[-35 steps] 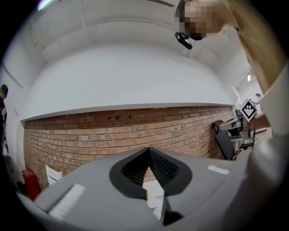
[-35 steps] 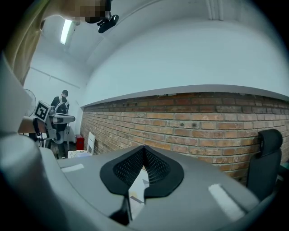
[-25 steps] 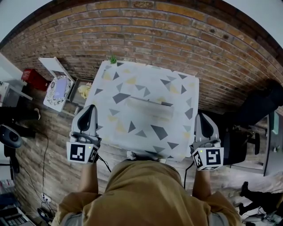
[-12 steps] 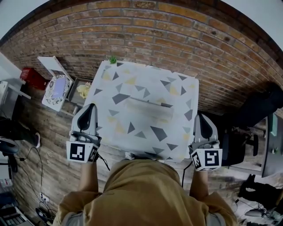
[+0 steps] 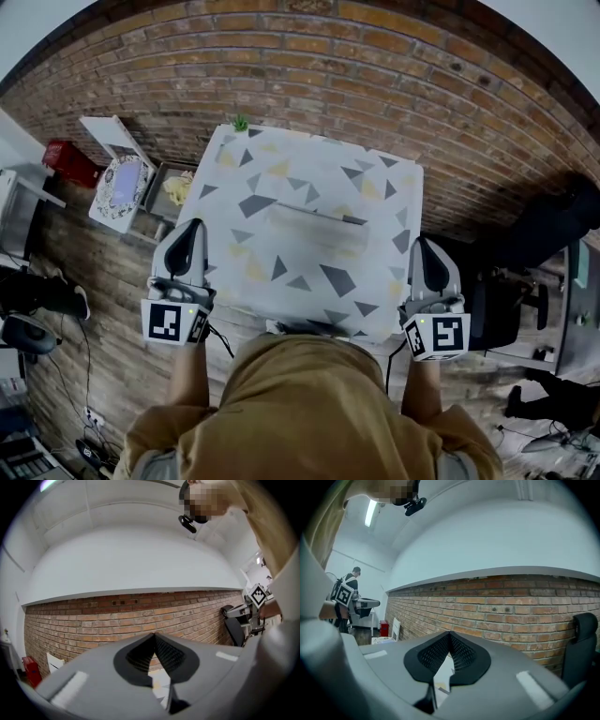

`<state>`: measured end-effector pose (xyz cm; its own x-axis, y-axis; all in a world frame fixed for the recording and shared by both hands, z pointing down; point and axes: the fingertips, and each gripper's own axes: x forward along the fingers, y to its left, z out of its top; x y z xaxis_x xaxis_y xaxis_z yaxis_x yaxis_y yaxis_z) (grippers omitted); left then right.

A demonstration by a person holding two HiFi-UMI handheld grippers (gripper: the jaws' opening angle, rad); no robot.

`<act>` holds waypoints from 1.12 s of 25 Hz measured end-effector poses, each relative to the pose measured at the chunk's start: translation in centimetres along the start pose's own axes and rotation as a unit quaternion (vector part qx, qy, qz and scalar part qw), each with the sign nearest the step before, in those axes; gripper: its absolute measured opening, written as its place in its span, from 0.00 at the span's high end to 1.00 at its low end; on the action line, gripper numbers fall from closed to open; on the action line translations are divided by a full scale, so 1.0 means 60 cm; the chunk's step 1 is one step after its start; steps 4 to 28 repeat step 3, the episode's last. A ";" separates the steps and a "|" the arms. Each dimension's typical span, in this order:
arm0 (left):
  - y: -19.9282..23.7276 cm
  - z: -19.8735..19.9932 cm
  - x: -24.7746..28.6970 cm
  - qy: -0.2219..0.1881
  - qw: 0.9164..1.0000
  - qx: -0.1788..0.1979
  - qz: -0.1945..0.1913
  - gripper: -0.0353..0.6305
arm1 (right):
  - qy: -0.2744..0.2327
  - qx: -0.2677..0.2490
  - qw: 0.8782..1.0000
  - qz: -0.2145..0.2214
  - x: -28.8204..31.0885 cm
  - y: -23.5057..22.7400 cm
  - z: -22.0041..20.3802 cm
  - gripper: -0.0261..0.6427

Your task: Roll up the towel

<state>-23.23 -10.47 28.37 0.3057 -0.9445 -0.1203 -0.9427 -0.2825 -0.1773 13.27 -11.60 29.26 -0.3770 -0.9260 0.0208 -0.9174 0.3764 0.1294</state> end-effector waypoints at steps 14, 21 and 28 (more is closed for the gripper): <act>0.000 0.000 0.001 0.000 1.000 -0.001 -0.001 0.85 | -0.001 -0.001 1.000 0.000 0.000 0.001 0.002 0.96; 0.000 0.000 0.001 0.000 1.000 -0.001 -0.001 0.85 | -0.001 -0.001 1.000 0.000 0.000 0.001 0.002 0.96; 0.000 0.000 0.001 0.000 1.000 -0.001 -0.001 0.85 | -0.001 -0.001 1.000 0.000 0.000 0.001 0.002 0.96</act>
